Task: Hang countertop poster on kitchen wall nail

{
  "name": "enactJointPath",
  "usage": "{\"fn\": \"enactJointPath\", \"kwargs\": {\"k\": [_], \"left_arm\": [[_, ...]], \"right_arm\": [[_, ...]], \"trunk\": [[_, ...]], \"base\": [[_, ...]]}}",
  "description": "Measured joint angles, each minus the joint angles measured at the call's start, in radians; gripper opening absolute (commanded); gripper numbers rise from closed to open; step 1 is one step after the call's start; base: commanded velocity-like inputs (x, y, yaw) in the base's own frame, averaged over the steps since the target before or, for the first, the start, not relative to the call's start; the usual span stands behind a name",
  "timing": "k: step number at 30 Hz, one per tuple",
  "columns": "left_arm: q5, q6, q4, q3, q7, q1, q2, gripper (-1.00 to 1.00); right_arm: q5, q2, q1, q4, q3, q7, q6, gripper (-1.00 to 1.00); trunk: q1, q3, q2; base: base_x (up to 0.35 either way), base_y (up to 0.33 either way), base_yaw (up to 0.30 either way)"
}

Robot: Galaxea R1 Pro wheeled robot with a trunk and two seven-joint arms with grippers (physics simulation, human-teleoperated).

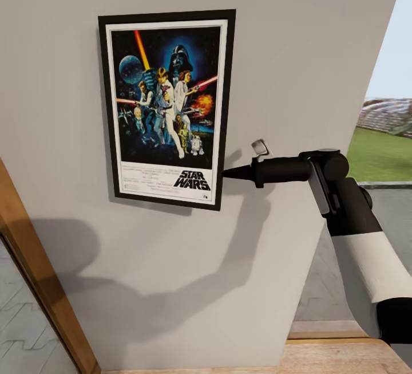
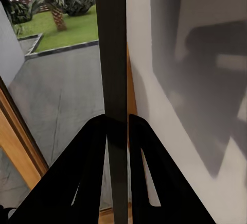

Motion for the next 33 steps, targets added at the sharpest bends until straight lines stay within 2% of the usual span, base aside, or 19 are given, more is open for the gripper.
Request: {"fn": "enactJointPath", "kwargs": {"k": [33], "left_arm": [[0.000, 0.000, 0.000, 0.000, 0.000, 0.000, 0.000, 1.00]], "right_arm": [[0.002, 0.000, 0.000, 0.000, 0.000, 0.000, 0.000, -1.00]], "trunk": [[0.000, 0.000, 0.000]], "base": [[0.000, 0.027, 0.000]]}}
